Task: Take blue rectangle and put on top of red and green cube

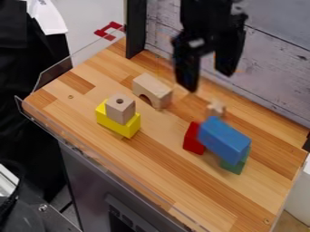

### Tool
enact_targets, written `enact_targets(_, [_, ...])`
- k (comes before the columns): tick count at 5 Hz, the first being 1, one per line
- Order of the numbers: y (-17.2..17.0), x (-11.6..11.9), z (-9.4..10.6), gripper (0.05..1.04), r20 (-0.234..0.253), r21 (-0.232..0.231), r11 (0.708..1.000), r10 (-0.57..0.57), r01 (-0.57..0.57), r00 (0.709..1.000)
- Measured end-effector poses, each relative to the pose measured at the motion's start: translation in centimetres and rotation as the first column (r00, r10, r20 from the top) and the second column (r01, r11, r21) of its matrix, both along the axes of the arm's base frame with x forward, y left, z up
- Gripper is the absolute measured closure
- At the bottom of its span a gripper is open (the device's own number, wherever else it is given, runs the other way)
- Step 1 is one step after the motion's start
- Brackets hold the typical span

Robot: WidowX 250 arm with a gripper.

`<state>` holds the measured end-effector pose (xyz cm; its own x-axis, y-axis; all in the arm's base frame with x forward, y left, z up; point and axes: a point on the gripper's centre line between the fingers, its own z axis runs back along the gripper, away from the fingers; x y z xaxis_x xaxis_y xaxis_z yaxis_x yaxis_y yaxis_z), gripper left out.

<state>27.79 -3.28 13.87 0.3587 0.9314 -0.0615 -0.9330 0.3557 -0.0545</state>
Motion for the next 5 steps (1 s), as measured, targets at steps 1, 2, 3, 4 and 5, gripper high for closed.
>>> enact_targets(1, [3.2, -0.9, 1.7, 0.083, -0.062, 0.015, 0.966, -0.258, 0.26, 0.964])
enact_targets(2, [5.5, -1.4, 1.7, 0.083, -0.057, -0.024, 0.868, -0.496, 0.495, 0.867])
enact_targets(3, [6.7, -1.1, 0.0, 0.083, -0.067, -0.05, 0.723, -0.691, 0.689, 0.72])
enact_targets(4, [6.8, -0.6, -0.9, 0.083, -0.066, -0.047, 0.625, -0.78, 0.779, 0.622])
enact_targets(5, [6.1, 0.1, -2.0, 0.083, -0.069, -0.053, 0.598, -0.801, 0.8, 0.595])
